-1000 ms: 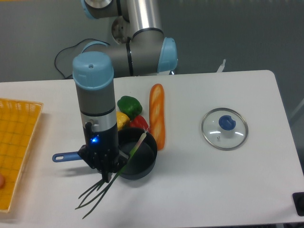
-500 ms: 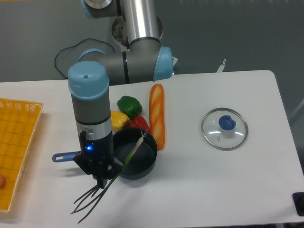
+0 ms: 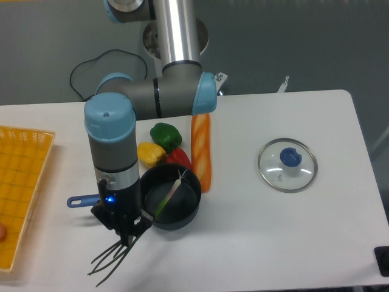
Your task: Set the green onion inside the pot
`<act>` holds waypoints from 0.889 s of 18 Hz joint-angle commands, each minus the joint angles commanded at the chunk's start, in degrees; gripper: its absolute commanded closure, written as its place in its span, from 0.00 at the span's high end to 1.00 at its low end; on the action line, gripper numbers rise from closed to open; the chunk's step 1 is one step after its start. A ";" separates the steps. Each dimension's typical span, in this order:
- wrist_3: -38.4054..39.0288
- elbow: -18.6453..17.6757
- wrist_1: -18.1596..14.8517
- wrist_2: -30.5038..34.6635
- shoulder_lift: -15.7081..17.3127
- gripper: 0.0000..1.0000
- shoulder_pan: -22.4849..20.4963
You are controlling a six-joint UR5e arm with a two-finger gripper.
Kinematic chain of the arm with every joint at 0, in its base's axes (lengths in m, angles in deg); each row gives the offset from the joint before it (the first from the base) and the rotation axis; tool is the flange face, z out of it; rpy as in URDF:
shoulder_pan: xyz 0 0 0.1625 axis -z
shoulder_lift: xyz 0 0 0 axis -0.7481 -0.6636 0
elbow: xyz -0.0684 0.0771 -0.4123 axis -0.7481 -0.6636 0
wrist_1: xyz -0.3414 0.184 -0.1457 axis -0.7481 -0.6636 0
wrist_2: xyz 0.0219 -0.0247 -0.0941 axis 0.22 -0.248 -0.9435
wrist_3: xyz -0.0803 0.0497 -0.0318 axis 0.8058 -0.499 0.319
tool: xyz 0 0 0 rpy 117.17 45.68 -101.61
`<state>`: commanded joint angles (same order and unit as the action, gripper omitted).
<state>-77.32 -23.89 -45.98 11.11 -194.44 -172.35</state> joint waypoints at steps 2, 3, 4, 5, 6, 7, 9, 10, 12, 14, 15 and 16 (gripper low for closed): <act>0.00 -0.26 0.00 0.00 0.35 0.04 0.00; 0.00 -0.44 0.09 0.00 0.61 0.04 -0.09; 0.00 -0.79 0.44 0.00 0.96 0.05 -0.09; 0.00 -0.97 0.70 0.00 1.05 0.08 -0.17; -0.09 -1.14 1.05 0.00 1.40 0.09 -0.18; -0.17 -1.14 1.40 0.00 1.49 0.11 -0.18; -0.35 -1.58 2.10 0.00 1.67 0.18 -0.18; -0.44 -2.02 2.72 0.00 1.67 0.25 -0.18; -1.14 -2.90 3.86 0.09 1.67 0.39 -0.18; -2.02 -3.43 4.04 0.09 2.02 0.47 -0.18; -2.37 -3.69 4.04 0.09 2.11 0.51 -0.18; -2.81 -3.87 4.13 0.00 2.20 0.55 -0.18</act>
<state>-80.13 -27.75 -41.85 11.11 -192.24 -172.53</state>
